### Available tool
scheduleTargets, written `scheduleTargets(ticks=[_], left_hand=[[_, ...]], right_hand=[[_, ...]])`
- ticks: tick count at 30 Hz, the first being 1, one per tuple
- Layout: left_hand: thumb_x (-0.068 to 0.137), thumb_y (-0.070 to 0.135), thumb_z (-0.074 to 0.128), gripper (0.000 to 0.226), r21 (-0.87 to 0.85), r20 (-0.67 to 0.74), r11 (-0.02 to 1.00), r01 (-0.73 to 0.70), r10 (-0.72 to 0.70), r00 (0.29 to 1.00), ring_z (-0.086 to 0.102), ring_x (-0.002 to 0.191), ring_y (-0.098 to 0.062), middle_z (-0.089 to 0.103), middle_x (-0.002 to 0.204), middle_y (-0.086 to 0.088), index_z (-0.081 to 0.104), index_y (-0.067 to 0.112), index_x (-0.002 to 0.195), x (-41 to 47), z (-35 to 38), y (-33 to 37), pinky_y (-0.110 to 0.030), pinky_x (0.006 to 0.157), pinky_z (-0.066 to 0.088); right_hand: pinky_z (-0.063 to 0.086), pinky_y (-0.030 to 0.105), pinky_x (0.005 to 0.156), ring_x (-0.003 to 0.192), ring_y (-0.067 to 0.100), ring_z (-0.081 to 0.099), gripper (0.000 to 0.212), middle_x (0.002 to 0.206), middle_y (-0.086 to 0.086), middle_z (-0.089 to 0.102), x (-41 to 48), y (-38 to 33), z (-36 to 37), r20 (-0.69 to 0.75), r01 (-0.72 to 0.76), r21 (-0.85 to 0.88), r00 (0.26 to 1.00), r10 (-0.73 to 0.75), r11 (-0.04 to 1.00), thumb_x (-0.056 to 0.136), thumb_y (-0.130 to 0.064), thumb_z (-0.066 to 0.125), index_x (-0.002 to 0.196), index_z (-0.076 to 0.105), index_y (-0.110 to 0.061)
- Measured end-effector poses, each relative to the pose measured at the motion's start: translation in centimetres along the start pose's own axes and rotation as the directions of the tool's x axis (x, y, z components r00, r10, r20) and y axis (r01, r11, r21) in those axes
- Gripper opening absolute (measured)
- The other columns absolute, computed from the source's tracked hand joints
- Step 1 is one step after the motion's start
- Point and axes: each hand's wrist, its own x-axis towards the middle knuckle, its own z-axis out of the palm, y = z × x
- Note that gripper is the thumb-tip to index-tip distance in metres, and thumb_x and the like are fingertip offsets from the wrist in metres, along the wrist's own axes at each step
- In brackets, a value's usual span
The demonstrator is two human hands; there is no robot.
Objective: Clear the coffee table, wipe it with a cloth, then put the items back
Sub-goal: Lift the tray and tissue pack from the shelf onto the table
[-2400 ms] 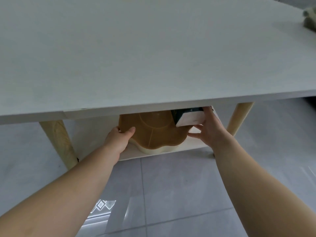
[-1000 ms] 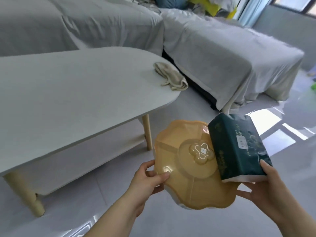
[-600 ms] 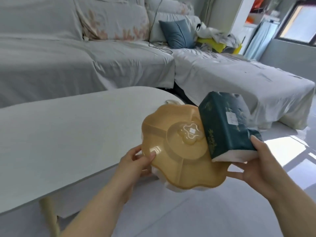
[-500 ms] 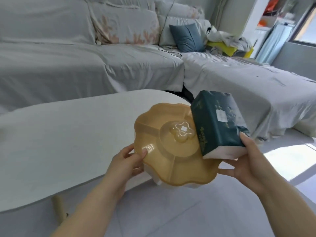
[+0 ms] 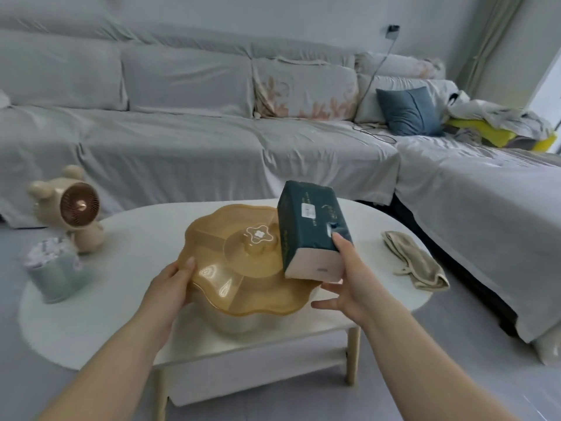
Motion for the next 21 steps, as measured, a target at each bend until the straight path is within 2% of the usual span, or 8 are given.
scheduleTargets(ticks=[2,5,11,13,15,18,19,21], left_hand=[[0.092,0.034,0.037,0.034,0.061,-0.033,0.998,-0.005,0.007,0.999,0.053,0.096,-0.019,0.057,0.108,-0.003,0.051,0.016,0.118,0.8,-0.7,-0.4,-0.03,0.09,0.037],[0.093,0.035,0.035,0.043,0.143,-0.062,0.99,0.012,-0.003,0.998,0.044,0.12,-0.025,0.051,0.129,-0.006,0.043,0.014,0.129,1.4,-1.0,-1.0,-0.03,0.094,0.03],[0.093,0.034,0.036,0.044,0.204,-0.071,0.979,0.03,-0.016,0.997,0.041,0.126,-0.028,0.047,0.137,-0.011,0.042,0.011,0.13,2.0,0.1,-1.5,-0.035,0.104,0.03],[0.091,0.039,0.037,0.053,0.246,-0.126,0.969,0.013,0.019,0.992,0.03,0.134,-0.028,0.033,0.147,-0.009,0.031,0.016,0.138,2.1,0.6,-1.6,-0.04,0.113,0.022],[0.088,0.044,0.044,0.062,0.287,-0.183,0.955,-0.076,0.133,0.974,0.015,0.14,-0.022,0.015,0.154,-0.003,0.017,0.026,0.141,0.9,1.2,-1.9,-0.039,0.114,0.012],[0.057,0.072,0.047,0.086,0.433,-0.033,0.831,-0.349,0.402,0.915,0.004,0.136,-0.005,0.007,0.145,0.017,0.015,0.043,0.131,-1.9,2.1,-3.3,-0.034,0.113,0.007],[0.044,0.078,0.045,0.092,0.496,0.036,0.778,-0.385,0.425,0.905,-0.003,0.133,-0.001,0.004,0.141,0.02,0.016,0.045,0.125,-2.3,2.1,-4.0,-0.033,0.113,0.005],[0.036,0.083,0.039,0.095,0.629,0.107,0.678,-0.38,0.408,0.907,-0.016,0.13,0.002,-0.003,0.138,0.022,0.016,0.048,0.121,-2.2,2.1,-5.0,-0.035,0.114,0.002]], right_hand=[[0.046,0.054,0.077,0.12,0.035,0.038,0.05,0.124,0.008,0.045,0.9,0.1,1.3,0.009,-0.016,-0.023,1.0,0.017,1.0,0.075,-0.059,0.052,0.114,0.036,-0.032],[0.048,0.052,0.075,0.124,0.037,0.036,0.056,0.132,0.009,0.044,1.7,0.3,2.1,0.006,-0.035,-0.037,0.999,0.036,0.999,0.074,-0.06,0.053,0.118,0.036,-0.029],[0.048,0.052,0.076,0.125,0.038,0.035,0.061,0.133,0.009,0.043,2.6,0.4,1.8,-0.02,-0.049,-0.056,0.999,0.048,0.997,0.075,-0.059,0.052,0.123,0.035,-0.026],[0.046,0.053,0.084,0.124,0.036,0.037,0.065,0.129,0.008,0.045,3.0,0.4,1.9,-0.025,-0.047,-0.063,0.999,0.045,0.997,0.076,-0.06,0.051,0.127,0.034,-0.024],[0.044,0.046,0.086,0.114,0.028,0.046,0.063,0.119,0.004,0.052,3.3,0.3,2.1,-0.051,0.001,-0.098,0.999,-0.006,0.995,0.078,-0.058,0.049,0.127,0.036,-0.02],[0.04,0.026,0.061,0.08,0.009,0.052,0.044,0.089,-0.007,0.054,3.4,-0.1,2.7,-0.119,0.139,-0.158,0.98,-0.159,0.978,0.083,-0.05,0.048,0.112,0.039,-0.018],[0.039,0.025,0.057,0.076,0.007,0.051,0.038,0.085,-0.008,0.053,3.6,-0.2,2.8,-0.126,0.153,-0.157,0.977,-0.173,0.976,0.084,-0.048,0.048,0.107,0.038,-0.02],[0.04,0.026,0.054,0.075,0.008,0.053,0.034,0.084,-0.007,0.053,3.8,-0.4,3.0,-0.122,0.153,-0.136,0.978,-0.17,0.979,0.084,-0.047,0.048,0.104,0.037,-0.022]])
